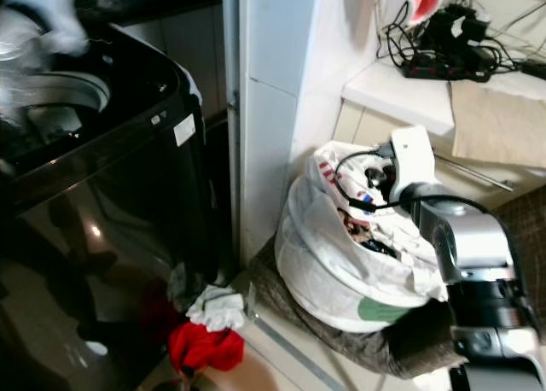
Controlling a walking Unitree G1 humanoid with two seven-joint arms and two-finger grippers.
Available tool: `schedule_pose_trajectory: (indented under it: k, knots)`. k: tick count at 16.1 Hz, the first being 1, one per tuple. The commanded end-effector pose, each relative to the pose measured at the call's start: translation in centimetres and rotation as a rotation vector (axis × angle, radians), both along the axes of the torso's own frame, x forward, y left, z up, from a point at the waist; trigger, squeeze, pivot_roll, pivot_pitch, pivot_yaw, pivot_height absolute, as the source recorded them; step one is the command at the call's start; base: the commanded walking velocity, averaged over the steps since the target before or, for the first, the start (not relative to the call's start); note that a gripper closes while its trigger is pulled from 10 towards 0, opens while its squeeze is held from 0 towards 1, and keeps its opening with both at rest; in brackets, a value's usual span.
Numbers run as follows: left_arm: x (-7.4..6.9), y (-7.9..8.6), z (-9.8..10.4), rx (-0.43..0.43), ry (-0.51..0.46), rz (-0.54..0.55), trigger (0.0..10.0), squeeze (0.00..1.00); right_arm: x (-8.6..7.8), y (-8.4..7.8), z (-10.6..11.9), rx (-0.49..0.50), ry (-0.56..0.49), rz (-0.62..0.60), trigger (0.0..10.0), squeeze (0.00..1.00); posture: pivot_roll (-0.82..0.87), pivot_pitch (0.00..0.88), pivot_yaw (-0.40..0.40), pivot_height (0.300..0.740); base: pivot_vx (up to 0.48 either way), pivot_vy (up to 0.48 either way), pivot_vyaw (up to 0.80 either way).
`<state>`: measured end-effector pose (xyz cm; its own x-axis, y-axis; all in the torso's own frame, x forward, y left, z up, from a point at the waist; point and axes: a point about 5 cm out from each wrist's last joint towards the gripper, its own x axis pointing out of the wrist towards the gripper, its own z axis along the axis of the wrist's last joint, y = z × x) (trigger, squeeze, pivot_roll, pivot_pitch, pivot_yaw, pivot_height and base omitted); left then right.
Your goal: Clothes washing
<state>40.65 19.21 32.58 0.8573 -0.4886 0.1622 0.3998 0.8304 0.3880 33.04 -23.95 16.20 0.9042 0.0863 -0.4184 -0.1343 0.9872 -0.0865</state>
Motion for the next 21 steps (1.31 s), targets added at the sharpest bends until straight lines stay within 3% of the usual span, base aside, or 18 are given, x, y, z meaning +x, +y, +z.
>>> schedule_pose_trajectory:
  k: [1, 2, 5, 6, 8, 11, 13, 14, 15, 18, 20, 21]
  knots:
    - [-0.7, -1.6, -2.1, 0.011, 0.026, -0.103, 10.0, 0.0, 0.5, -0.7, 0.1, 0.037, -0.022, -0.015, 10.0, 1.0, -0.02, 0.0, -0.008, 0.74, 0.0, 0.0, 0.0]
    - [-1.9, -4.0, -4.1, 0.024, 0.017, -0.221, 10.0, 0.0, 0.9, -0.7, -0.4, 0.077, -0.025, -0.012, 10.0, 1.0, -0.02, 0.0, -0.005, 0.74, 0.0, 0.0, 0.0]
    - [-4.3, -7.4, -7.5, -0.034, 0.084, -0.379, 10.0, 0.0, 2.0, -1.1, -1.4, 0.081, -0.011, -0.034, 10.0, 1.0, -0.02, 0.0, -0.002, 0.74, 0.0, 0.0, 0.0]
    - [-5.8, -8.5, -8.8, -0.068, 0.123, -0.41, 10.0, 0.0, 2.8, -1.5, -1.7, 0.113, -0.009, -0.048, 10.0, 1.0, -0.01, 0.0, 0.003, 0.74, 0.0, 0.0, 0.0]
    - [-7.2, -9.0, -9.8, -0.077, 0.159, -0.419, 10.0, 0.0, 3.3, -1.7, -2.1, 0.151, -0.001, -0.05, 10.0, 1.0, 0.01, 0.002, 0.003, 0.74, 0.0, 0.0, 0.0]
    - [-9.3, -8.0, -9.9, -0.019, 0.187, -0.416, 10.0, 0.0, 3.5, -2.7, -3.1, 0.166, 0.014, -0.124, 10.0, 1.0, 0.08, 0.062, 0.007, 0.74, 0.0, 0.0, 0.0]
    - [-10.7, -7.3, -9.7, 0.038, 0.19, -0.427, 10.0, 0.0, 3.2, -3.1, -4.1, 0.099, 0.046, -0.158, 10.0, 1.0, 0.12, 0.094, 0.011, 0.74, 0.0, 0.0, 0.0]
    - [-11.6, -7.2, -9.6, 0.063, 0.204, -0.451, 10.0, 0.0, 2.8, -2.8, -5.3, 0.088, 0.086, -0.155, 10.0, 0.83, 0.15, 0.117, 0.02, 0.74, 0.0, 0.0, 0.0]
    - [-12.1, -7.1, -9.5, 0.076, 0.208, -0.46, 10.0, 0.0, 2.6, -2.6, -5.9, 0.106, 0.104, -0.163, 10.0, 0.0, 0.17, 0.126, 0.025, 0.74, 0.0, 0.0, 0.0]
    - [-13.4, -7.1, -9.5, 0.136, 0.241, -0.484, 10.0, 0.0, 1.8, -1.5, -8.0, 0.157, 0.161, -0.127, 10.0, 0.0, 0.2, 0.142, 0.028, 0.74, 0.0, 0.0, 0.0]
    - [-13.6, -7.2, -9.3, 0.135, 0.239, -0.479, 10.0, 0.0, 1.9, -1.1, -8.1, 0.164, 0.148, -0.097, 10.0, 0.0, 0.21, 0.144, 0.027, 0.74, 0.0, 0.0, 0.0]
    - [-13.7, -7.3, -9.2, 0.129, 0.239, -0.479, 10.0, 0.0, 2.0, -1.0, -7.9, 0.182, 0.126, -0.092, 4.2, 0.0, 0.2, 0.141, 0.026, 0.74, 0.0, 0.0, 0.0]
